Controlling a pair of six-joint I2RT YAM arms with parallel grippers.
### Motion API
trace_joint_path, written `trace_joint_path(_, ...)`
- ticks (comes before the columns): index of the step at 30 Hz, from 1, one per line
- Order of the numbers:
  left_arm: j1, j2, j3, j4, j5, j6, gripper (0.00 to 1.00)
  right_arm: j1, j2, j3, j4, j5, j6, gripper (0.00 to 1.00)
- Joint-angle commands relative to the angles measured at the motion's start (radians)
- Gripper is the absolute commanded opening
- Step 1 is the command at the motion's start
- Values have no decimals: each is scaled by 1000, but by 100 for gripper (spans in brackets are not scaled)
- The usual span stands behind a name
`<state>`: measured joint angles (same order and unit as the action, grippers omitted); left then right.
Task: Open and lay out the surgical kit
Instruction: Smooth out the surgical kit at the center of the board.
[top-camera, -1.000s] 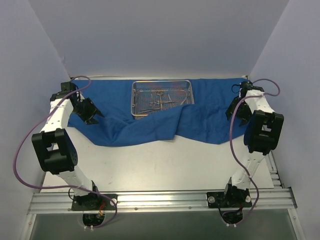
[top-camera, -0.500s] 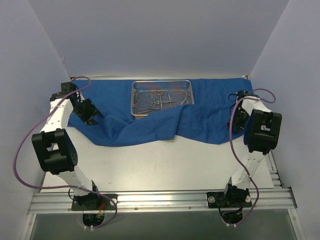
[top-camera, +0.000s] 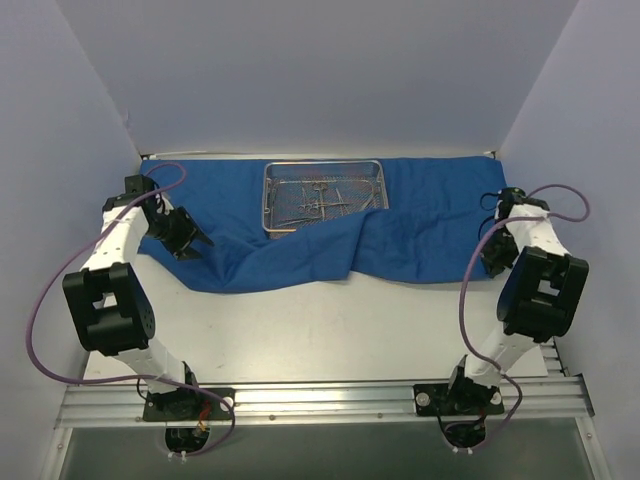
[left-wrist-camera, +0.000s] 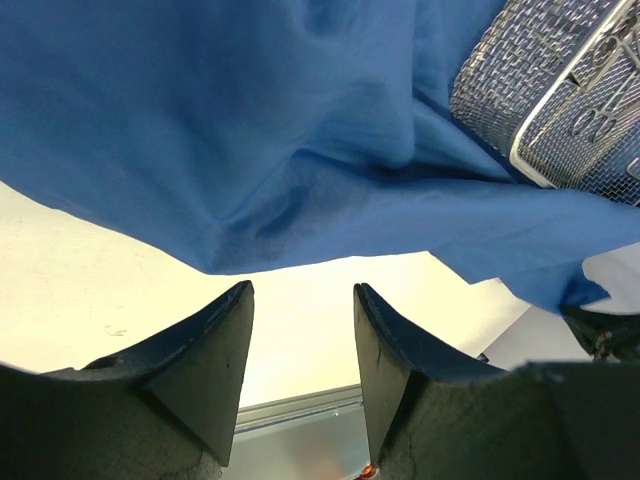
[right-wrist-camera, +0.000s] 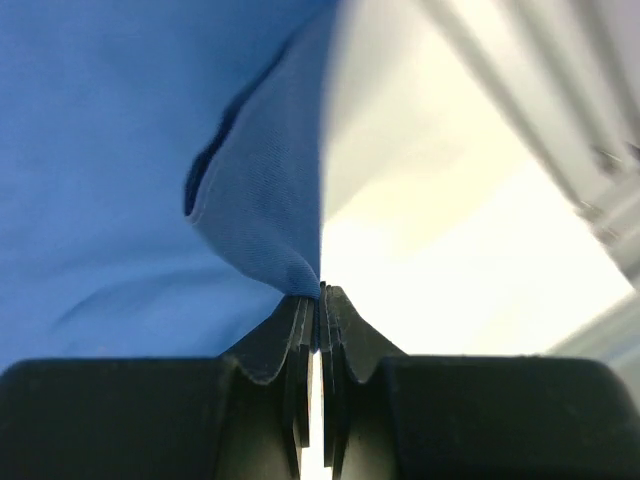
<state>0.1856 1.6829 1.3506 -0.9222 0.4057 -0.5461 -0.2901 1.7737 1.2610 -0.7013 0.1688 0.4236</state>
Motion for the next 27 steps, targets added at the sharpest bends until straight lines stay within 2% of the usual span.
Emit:
trace_joint_path(1, 5, -45, -18, 33, 35, -6, 53, -101, -154, -60, -168, 161, 43, 0)
trace_joint_path(3, 11, -58, -30, 17, 13, -11, 54, -211, -260, -77, -203, 164, 61, 0)
trace_joint_path(7, 41, -100, -67, -3, -60, -20, 54, -365, -370, -48, -317, 212, 103, 0)
trace_joint_path(8, 52, -109, -74, -10, -77, -20, 54, -377, -382, -52, -325, 209, 104, 6)
trace_joint_path(9, 66, -126, -91, -13, -84, -21, 55, -380, -398, -57, -329, 189, 87, 30)
trace_joint_path(11, 75, -143, -102, -15, -97, -18, 56, -374, -396, -69, -328, 85, 63, 48)
trace_joint_path(12, 77, -153, -105, -21, -105, -14, 57, -367, -382, -72, -317, 51, 54, 61)
trace_joint_path(13, 77, -157, -108, -27, -107, -11, 57, -327, -378, -71, -308, -15, 31, 64)
trace_joint_path(15, 77, -160, -111, -43, -129, -3, 58, -232, -363, -28, -294, -14, 33, 72)
trace_joint_path(16, 78, -163, -113, -47, -145, 0, 59, -93, -358, -5, -285, 1, 53, 74)
trace_joint_path(18, 90, -169, -110, -73, -192, 11, 60, 46, -343, 63, -261, 17, 69, 80)
trace_joint_path(20, 118, -175, -102, -104, -217, 18, 61, 228, -317, 115, -241, -3, 93, 81)
trace_joint_path(25, 156, -177, -91, -74, -254, 38, 68, 492, -296, 109, -71, -127, 133, 79)
trace_joint_path(27, 161, -122, -74, -55, -251, 73, 68, 595, -281, 101, -26, -140, 142, 79)
